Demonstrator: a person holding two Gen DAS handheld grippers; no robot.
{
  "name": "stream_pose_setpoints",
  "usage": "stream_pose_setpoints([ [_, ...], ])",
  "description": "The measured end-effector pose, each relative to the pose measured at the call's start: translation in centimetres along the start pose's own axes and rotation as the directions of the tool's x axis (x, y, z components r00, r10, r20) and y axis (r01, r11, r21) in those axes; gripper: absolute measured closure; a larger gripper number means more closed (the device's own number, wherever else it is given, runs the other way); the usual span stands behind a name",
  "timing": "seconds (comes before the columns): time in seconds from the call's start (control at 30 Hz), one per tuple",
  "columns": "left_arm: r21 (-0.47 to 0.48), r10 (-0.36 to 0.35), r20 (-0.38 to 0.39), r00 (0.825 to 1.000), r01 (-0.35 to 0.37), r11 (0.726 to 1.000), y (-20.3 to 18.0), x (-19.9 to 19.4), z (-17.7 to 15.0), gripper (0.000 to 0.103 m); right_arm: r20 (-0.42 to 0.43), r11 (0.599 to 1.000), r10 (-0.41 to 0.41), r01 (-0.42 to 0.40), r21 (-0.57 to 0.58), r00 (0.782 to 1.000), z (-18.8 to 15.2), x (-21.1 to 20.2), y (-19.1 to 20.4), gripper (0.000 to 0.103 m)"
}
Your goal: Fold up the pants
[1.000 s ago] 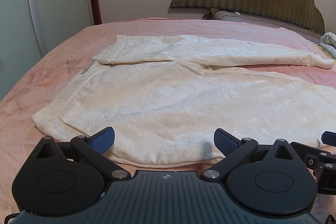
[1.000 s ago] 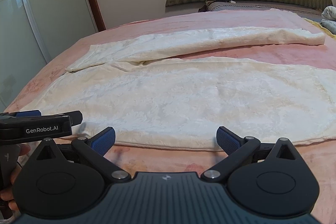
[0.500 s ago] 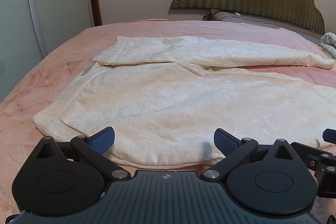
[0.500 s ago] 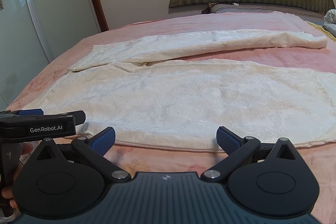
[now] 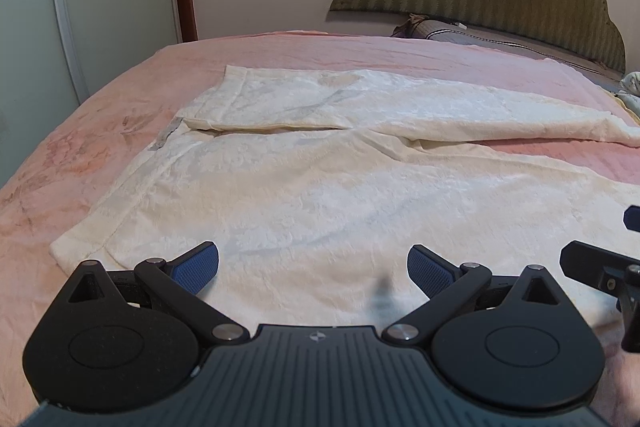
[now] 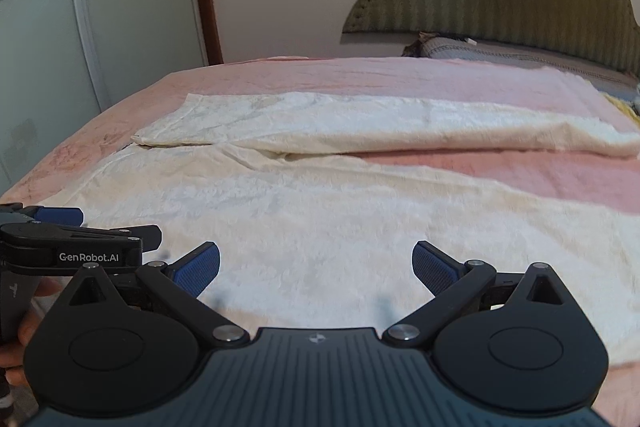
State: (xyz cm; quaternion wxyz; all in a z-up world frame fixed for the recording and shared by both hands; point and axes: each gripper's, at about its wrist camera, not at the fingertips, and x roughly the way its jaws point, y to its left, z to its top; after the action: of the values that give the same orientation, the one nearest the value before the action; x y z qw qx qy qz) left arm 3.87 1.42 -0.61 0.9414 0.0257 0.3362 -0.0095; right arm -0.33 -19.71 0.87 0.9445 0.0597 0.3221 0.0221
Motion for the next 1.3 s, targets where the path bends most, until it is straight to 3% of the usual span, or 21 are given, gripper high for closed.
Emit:
stream_pose_setpoints([
  [0.2,-0.005,0.016,0.020,1.000,-0.015,1.000,0.7,1.9,2.2,0.000,0.024,0.974,0.052,-0.046,-0.224,0.998,2.8,1.8,1.8,0.000],
  [0.37,-0.026,0.080,0.076,0.994,-0.078,0.997,1.6,4.3,5.1,0.000,0.192,0.949,0.077,-0.013,-0.315,0.978,7.2,3.8,2.2,0.000],
  [0.43,-0.034,0.118,0.087,0.989,-0.116,0.993,2.1,5.7,6.0,0.000,0.211,0.951,0.096,-0.027,-0.307,0.973,9.6,5.7,1.7,0.000],
  [0.5,-0.045,0.140,0.084,0.987,-0.137,0.990,2.6,7.0,6.4,0.000,0.103,0.956,0.101,-0.068,-0.286,0.990,12.1,9.3,1.2,0.000],
  [0.57,-0.058,0.140,0.075,0.987,-0.136,0.989,3.1,8.0,6.4,0.000,0.046,0.950,0.137,-0.119,-0.288,0.989,14.0,12.9,0.6,0.000],
  [0.67,-0.058,0.130,0.054,0.990,-0.127,0.990,3.6,9.4,5.6,0.000,0.009,0.944,0.166,-0.157,-0.289,0.986,16.5,17.6,0.1,0.017],
  [0.8,-0.019,0.137,0.049,0.989,-0.136,0.991,3.4,10.6,4.7,0.000,-0.107,0.919,0.267,-0.286,-0.269,0.958,19.3,24.3,0.0,0.020],
  [0.9,0.029,0.144,0.056,0.988,-0.145,0.989,2.6,11.0,4.3,0.000,-0.193,0.906,0.269,-0.316,-0.281,0.944,20.8,29.2,0.5,0.034],
  [0.97,0.055,0.144,0.058,0.988,-0.147,0.988,2.2,11.2,4.2,0.000,-0.235,0.900,0.269,-0.331,-0.284,0.934,21.4,32.1,0.6,0.037],
  [1.03,0.070,0.141,0.059,0.988,-0.145,0.987,2.0,11.3,4.1,0.000,-0.274,0.881,0.299,-0.375,-0.290,0.914,22.1,34.6,0.6,0.037],
  [1.1,0.069,0.135,0.059,0.989,-0.138,0.988,2.1,11.4,4.1,0.000,-0.344,0.861,0.327,-0.428,-0.275,0.880,22.4,36.6,0.6,0.037],
  [1.17,0.060,0.126,0.058,0.990,-0.129,0.990,2.3,11.4,4.2,0.000,-0.396,0.841,0.353,-0.473,-0.263,0.848,22.2,37.7,0.8,0.050],
  [1.23,0.043,0.113,0.061,0.992,-0.116,0.992,2.6,11.3,4.2,0.000,-0.391,0.821,0.355,-0.483,-0.304,0.849,22.1,37.1,1.3,0.089],
  [1.3,0.008,0.096,0.079,0.992,-0.097,0.995,3.2,10.8,4.4,0.000,-0.348,0.809,0.347,-0.466,-0.359,0.871,21.7,35.7,1.7,0.094],
])
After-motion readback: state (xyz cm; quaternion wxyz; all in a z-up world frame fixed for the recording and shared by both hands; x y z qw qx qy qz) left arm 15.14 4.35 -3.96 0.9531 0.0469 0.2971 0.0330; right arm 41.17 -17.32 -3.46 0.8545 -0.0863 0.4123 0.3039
